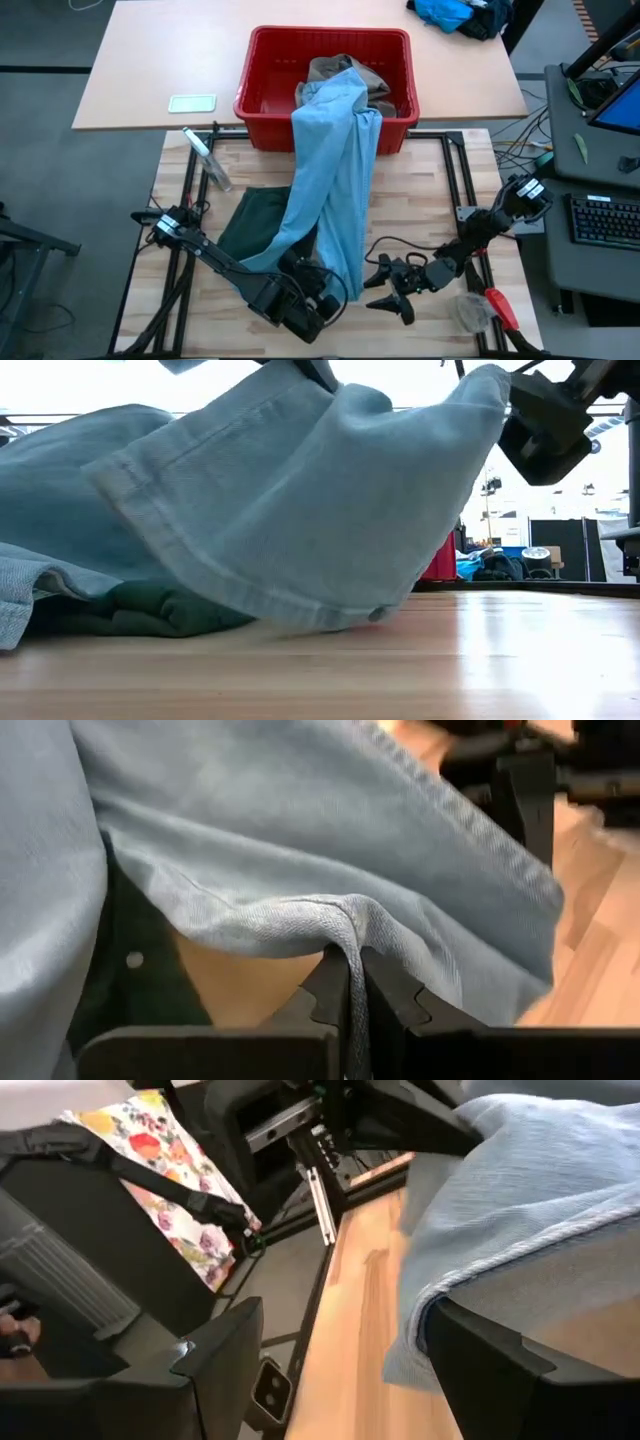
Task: Fold Laundry from Bin
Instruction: Fold the blue jeans
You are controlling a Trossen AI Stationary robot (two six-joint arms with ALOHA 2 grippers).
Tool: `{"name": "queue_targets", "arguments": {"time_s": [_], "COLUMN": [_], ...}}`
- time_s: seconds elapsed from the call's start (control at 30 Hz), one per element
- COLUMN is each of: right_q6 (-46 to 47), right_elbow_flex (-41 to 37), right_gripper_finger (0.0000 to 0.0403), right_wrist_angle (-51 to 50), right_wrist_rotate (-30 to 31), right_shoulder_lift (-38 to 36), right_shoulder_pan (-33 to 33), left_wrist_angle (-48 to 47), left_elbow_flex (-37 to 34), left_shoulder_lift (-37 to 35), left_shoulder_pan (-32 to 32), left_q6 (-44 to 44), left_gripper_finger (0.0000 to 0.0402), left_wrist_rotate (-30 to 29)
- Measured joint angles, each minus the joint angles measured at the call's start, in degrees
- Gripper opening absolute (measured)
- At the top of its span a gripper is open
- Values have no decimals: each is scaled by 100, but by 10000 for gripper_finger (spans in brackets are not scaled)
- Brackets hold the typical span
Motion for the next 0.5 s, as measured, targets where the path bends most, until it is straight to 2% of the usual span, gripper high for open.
{"name": "queue_targets", "arguments": {"time_s": [0.13,0.3,0.5], "right_q6": [-367,-801,-939], "right_elbow_flex": [208,459,506], "right_gripper_finger": [263,263,263], "right_wrist_angle": [335,272,38], "right_wrist_rotate": [-165,-590,-483], "right_shoulder_lift": [-128,-336,-376], "right_shoulder_pan": [175,471,740], "left_wrist_angle": [171,178,201], "left_elbow_flex": [152,634,768], "left_shoulder_lift": [-31,23,33], "left_shoulder_pan": [-19,-150,-262], "left_q6": [70,214,221], "left_gripper_finger": [0,5,16], "left_wrist_rotate": [-275,-423,-459]}}
